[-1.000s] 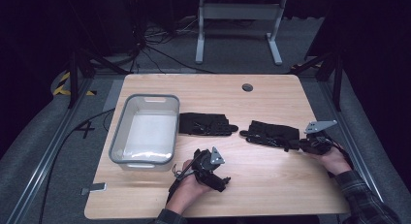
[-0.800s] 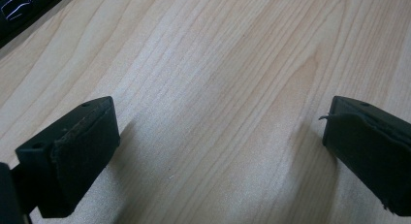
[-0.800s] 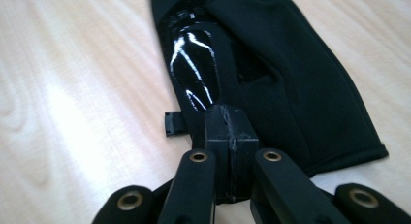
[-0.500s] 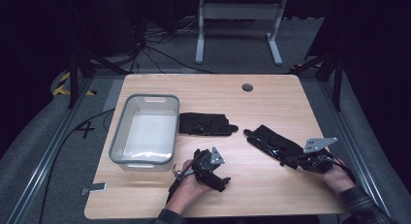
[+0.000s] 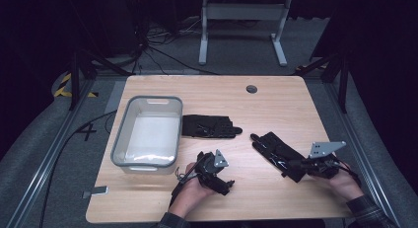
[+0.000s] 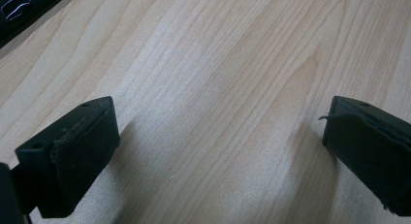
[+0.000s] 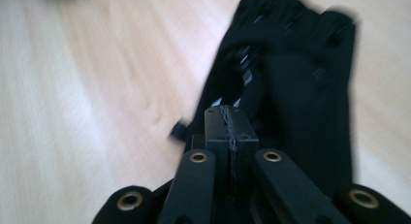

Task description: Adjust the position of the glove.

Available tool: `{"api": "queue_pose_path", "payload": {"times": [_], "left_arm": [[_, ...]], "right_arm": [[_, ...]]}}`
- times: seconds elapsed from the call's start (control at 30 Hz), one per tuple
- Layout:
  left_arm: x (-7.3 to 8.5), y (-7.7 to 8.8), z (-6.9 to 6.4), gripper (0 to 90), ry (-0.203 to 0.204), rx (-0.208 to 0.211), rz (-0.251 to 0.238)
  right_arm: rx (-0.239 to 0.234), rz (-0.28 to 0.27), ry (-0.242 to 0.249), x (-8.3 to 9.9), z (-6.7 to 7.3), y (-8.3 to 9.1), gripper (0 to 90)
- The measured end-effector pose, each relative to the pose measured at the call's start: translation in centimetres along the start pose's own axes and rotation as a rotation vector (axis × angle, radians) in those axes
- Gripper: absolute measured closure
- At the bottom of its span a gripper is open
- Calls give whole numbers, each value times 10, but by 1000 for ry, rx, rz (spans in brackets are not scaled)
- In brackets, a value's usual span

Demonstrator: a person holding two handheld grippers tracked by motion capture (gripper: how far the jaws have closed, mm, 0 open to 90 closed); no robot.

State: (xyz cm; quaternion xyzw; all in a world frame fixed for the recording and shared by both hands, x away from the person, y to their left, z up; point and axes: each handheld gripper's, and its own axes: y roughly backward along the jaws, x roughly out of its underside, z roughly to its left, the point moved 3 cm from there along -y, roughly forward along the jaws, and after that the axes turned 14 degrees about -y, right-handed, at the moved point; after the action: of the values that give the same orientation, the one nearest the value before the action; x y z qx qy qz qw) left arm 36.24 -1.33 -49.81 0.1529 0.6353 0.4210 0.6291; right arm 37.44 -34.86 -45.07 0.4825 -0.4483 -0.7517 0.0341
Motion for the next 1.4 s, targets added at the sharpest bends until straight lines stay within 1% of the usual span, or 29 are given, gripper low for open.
{"api": "queue_pose_path", "payload": {"times": [0.07, 0.17, 0.27, 0.37, 0.47, 0.57, 0.7, 0.8, 1.0, 1.03, 1.07, 1.1, 1.17, 1.23, 1.4], "left_arm": [[0, 0, 0, 0, 0, 0, 0], [0, 0, 0, 0, 0, 0, 0], [0, 0, 0, 0, 1, 0, 0], [0, 0, 0, 0, 0, 0, 0], [0, 0, 0, 0, 0, 0, 0], [0, 0, 0, 0, 0, 0, 0], [0, 0, 0, 0, 0, 0, 0], [0, 0, 0, 0, 0, 0, 0], [0, 0, 0, 0, 0, 0, 0], [0, 0, 0, 0, 0, 0, 0], [0, 0, 0, 0, 0, 0, 0], [0, 0, 0, 0, 0, 0, 0], [0, 0, 0, 0, 0, 0, 0], [0, 0, 0, 0, 0, 0, 0], [0, 0, 0, 0, 0, 0, 0]], "right_arm": [[12, -13, -3, -11, -8, -4, 899], [18, -33, -19, -27, -20, -11, 900], [27, -36, -31, -39, -32, -22, 900], [42, -32, -46, -46, -43, -34, 900], [59, -23, -57, -50, -54, -44, 900], [65, -14, -70, -52, -63, -52, 900], [66, -1, -77, -51, -67, -58, 900], [74, 28, -67, -48, -67, -63, 900], [93, 32, -69, -46, -69, -62, 900], [107, 39, -67, -44, -69, -60, 900], [107, 39, -67, -44, -69, -60, 900], [119, 41, -62, -42, -70, -57, 900], [123, 44, -63, -41, -71, -55, 900], [136, 48, -68, -37, -72, -50, 900], [153, 52, -101, -24, -76, -36, 900]]}}
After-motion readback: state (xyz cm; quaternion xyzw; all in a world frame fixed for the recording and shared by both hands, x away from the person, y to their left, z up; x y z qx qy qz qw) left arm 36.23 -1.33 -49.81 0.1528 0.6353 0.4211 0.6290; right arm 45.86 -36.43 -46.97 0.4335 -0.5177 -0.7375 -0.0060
